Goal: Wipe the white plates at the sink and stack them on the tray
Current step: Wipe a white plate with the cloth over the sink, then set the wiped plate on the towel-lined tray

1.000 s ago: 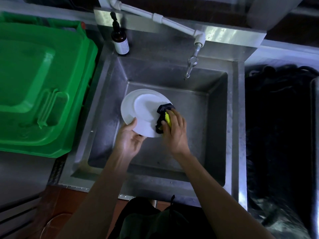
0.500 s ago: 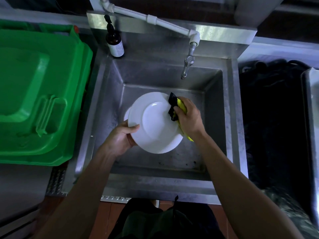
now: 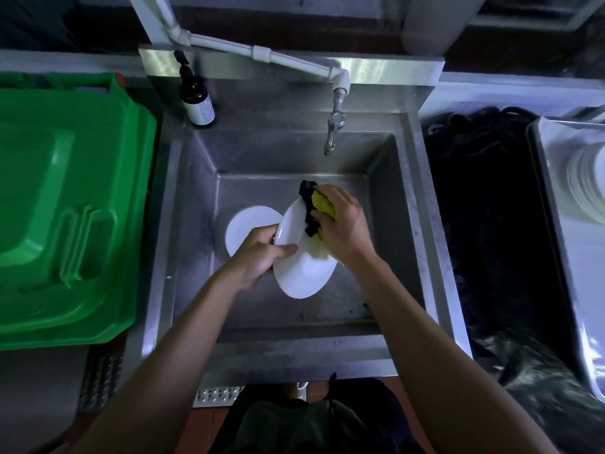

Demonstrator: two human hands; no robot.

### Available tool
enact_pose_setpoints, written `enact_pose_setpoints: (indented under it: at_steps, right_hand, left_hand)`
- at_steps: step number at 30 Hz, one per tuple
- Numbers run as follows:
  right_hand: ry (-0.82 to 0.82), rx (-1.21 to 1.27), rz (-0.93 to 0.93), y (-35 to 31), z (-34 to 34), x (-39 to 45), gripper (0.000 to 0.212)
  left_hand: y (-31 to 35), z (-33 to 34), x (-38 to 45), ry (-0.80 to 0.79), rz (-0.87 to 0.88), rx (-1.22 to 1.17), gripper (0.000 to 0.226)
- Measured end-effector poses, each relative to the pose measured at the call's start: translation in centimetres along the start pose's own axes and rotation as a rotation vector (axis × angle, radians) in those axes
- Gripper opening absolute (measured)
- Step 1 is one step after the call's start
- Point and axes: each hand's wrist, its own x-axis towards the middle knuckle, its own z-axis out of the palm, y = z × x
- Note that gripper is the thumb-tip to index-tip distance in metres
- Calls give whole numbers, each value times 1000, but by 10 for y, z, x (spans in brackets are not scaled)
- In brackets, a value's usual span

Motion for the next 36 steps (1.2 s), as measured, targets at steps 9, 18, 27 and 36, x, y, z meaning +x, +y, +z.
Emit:
enact_pose_setpoints:
  at_steps: [9,18,27,36]
  right_hand:
    - [71,-10,31,10,-43,-20,45]
    - [195,-161,36,53,-134,-40,46]
    - [303,-317,92,124,-245,-66,52]
    - [408,-303,145,199,-349,-88,51]
  left_hand:
    - [30,33,16,84,202,430,10]
    - [62,110,34,79,442,895,19]
    - [112,231,61,33,811,1171,47]
    - [143,364,104,-4,996,1341,50]
